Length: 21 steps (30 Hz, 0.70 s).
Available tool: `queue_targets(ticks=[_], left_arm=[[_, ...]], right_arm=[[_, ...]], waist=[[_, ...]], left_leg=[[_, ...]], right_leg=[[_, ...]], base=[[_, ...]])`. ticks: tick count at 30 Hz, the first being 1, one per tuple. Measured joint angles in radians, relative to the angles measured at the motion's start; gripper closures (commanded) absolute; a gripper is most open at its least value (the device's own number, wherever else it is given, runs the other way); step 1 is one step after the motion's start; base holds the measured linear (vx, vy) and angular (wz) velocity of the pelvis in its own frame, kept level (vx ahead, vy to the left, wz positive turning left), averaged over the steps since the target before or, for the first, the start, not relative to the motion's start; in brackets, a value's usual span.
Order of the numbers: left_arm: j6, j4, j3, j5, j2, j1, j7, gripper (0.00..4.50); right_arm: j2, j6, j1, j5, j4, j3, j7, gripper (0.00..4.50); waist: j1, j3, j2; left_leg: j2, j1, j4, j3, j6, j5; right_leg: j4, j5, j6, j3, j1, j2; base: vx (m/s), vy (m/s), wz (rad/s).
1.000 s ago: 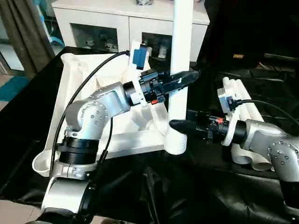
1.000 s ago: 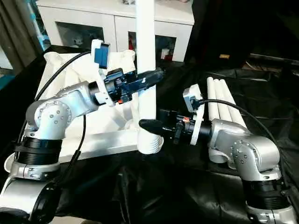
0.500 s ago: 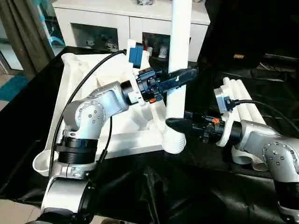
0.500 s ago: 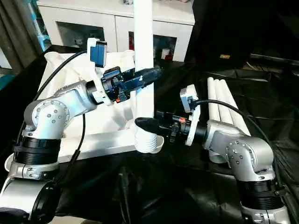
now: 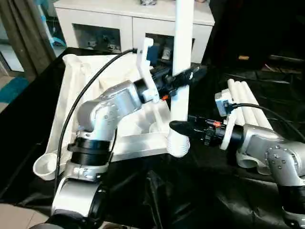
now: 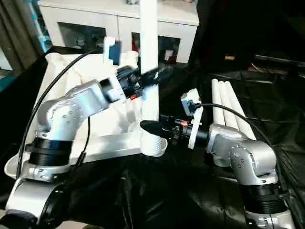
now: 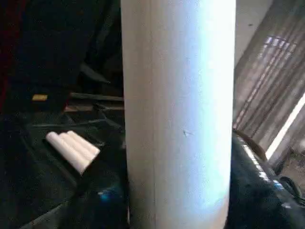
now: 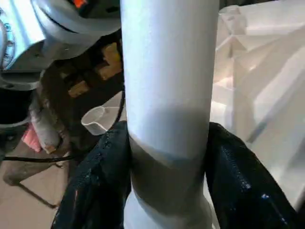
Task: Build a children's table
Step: Pick table leg
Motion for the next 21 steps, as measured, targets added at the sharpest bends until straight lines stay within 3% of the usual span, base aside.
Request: queue_targets(ticks=[6,8,12,21], left_arm=[[-0.001,0.001,0.003,0.0,0.004,0.0,-0.006,2.66],[-0.002,0.001,0.003,0.0,0.009,0.0,-0.015,2.67],[0.004,-0.001,-0.021,-0.001,0.025,0.0,-0.048,2.69],[0.015,-0.025,-0.083,-0.001,0.046,0.0,-0.129,2.69]], right_arm=[[0.002,-0.009,-0.006,-0.015,0.003,0.007,0.0,2.62],[0.001,-0.01,-0.01,-0.019,0.005,0.01,0.002,2.06],[-0.021,0.002,-0.024,-0.014,0.01,0.009,0.028,1.59],[-0.07,0.005,-0.05,-0.027,0.039,0.052,0.113,1.5]], waist=[[0.0,0.0,0.0],[0.0,0.0,0.0],[0.001,0.0,0.0],[0.001,0.0,0.0]], left_leg=[[0.0,0.0,0.0,0.0,0.0,0.0],[0.0,0.0,0.0,0.0,0.0,0.0],[0.0,0.0,0.0,0.0,0.0,0.0],[0.0,0.0,0.0,0.0,0.0,0.0]], right_leg=[[0.0,0.0,0.0,0.0,0.0,0.0],[0.0,0.0,0.0,0.0,0.0,0.0],[0.0,0.0,0.0,0.0,0.0,0.0],[0.0,0.0,0.0,0.0,0.0,0.0]], base=[[0.0,0.0,0.0],[0.0,0.0,0.0],[0.0,0.0,0.0],[0.0,0.0,0.0]])
